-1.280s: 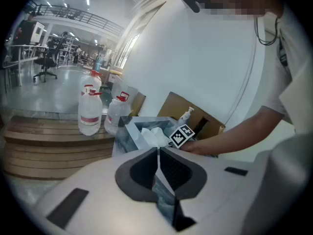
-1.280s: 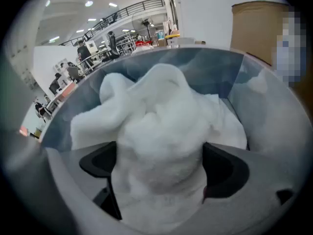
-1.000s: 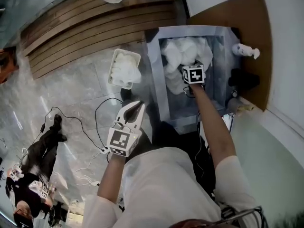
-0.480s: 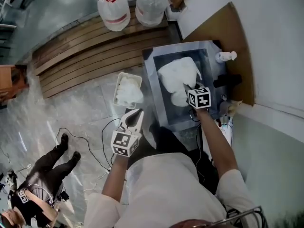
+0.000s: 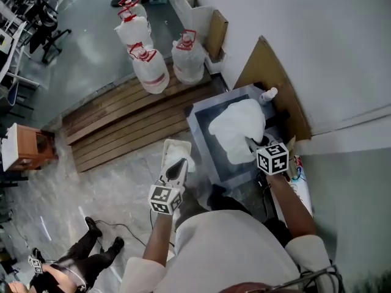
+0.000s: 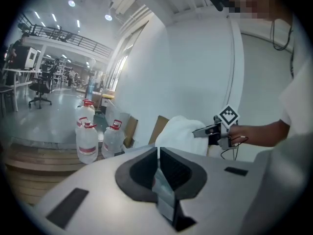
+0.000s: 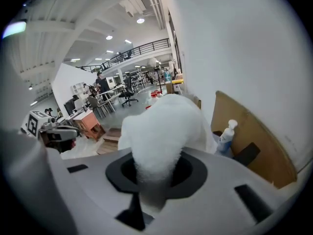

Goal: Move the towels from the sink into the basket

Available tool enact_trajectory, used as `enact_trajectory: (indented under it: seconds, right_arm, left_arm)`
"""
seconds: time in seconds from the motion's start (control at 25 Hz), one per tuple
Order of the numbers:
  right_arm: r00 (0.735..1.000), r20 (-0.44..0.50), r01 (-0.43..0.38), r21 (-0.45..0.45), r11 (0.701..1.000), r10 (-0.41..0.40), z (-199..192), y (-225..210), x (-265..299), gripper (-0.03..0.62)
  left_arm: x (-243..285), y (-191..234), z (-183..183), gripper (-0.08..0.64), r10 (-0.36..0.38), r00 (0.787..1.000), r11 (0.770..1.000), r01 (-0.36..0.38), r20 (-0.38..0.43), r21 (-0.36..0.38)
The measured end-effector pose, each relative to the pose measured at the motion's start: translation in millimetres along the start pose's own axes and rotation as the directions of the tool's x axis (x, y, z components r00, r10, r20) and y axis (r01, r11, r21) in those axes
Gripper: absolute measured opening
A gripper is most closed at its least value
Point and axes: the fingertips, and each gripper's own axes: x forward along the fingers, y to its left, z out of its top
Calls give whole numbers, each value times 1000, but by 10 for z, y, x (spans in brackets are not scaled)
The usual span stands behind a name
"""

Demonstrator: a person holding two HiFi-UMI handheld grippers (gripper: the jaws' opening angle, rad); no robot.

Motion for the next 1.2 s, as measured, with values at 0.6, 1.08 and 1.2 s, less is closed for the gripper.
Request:
enact_trajectory:
  seconds: [0.6,1.08,1.2]
  right_arm:
    - [983,178,-31,-21,999,34,561,704,-1145,89]
    - [964,78,-244,-135,960,256,600,1897,-15,92]
    - [950,21,-305,-155,940,312,457,2300,412,94]
  left_arm:
    - [-565,0,747,17,-15,994,999,10,109,51]
    - [-1321,989,399,17,179,978,984,-177,109,-30]
    - [-1531,1308,231,17,237,967,971,-233,97,-55]
